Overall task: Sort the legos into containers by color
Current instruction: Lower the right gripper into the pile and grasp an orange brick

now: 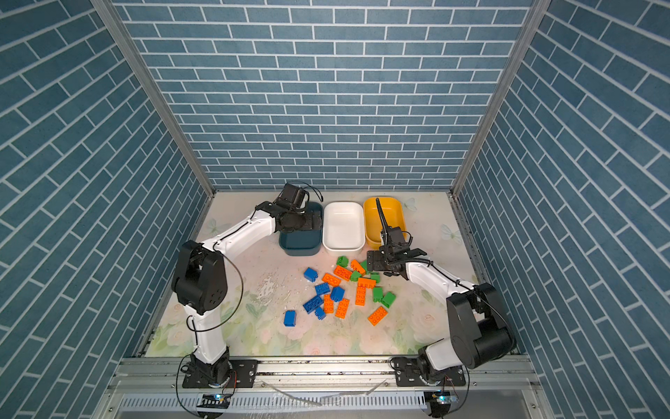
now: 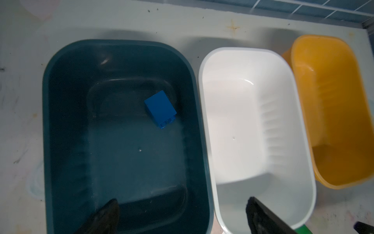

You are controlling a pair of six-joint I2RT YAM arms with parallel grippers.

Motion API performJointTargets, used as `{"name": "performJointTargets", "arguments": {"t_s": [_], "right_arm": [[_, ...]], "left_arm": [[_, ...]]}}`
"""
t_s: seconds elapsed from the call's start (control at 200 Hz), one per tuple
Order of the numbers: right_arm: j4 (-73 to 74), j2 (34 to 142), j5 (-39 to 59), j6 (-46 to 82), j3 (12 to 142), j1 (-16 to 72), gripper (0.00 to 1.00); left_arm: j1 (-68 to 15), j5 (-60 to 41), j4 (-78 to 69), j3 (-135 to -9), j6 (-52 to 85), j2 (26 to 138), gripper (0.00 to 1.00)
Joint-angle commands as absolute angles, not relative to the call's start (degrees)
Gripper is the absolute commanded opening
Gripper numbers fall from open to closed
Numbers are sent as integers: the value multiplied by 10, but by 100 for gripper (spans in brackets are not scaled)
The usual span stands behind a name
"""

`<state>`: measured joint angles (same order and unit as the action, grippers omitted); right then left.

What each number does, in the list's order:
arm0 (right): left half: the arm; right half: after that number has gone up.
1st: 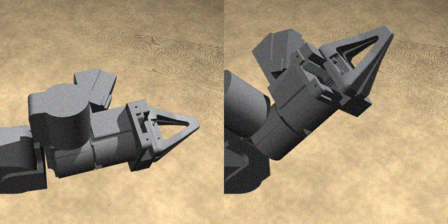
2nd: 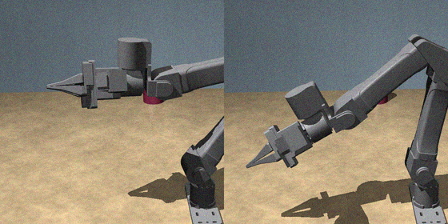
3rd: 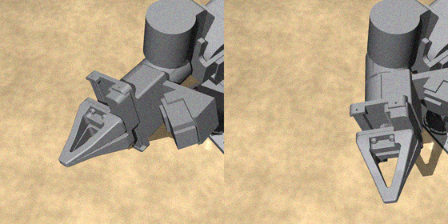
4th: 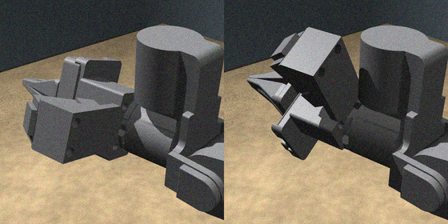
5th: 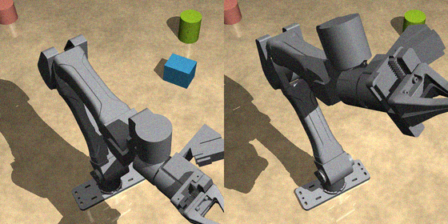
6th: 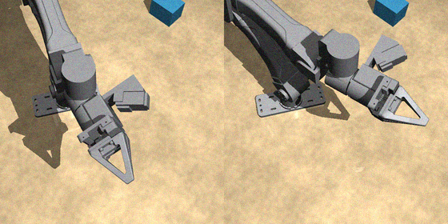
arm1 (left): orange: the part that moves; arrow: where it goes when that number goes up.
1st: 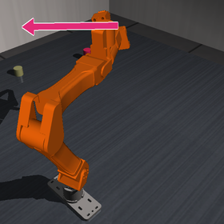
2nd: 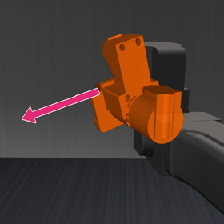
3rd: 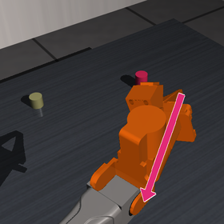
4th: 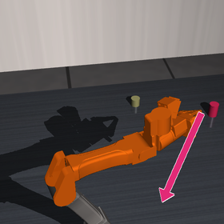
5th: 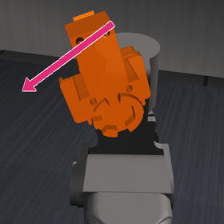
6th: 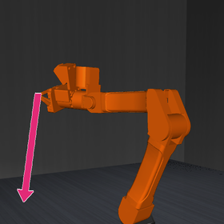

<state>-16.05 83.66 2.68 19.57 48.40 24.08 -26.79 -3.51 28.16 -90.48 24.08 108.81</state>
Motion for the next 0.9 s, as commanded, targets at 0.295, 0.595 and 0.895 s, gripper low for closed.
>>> {"name": "performJointTargets", "arguments": {"t_s": [0.295,0.595,0.895], "right_arm": [[-343,855,153,19,549,295,78],[-422,912,57,-156,614,346,75],[-427,973,46,-216,657,357,54]], "left_arm": [[-267,-8,140,-713,275,903,99],[-266,40,109,-646,281,835,99],[-266,49,119,-632,294,830,99]]}}
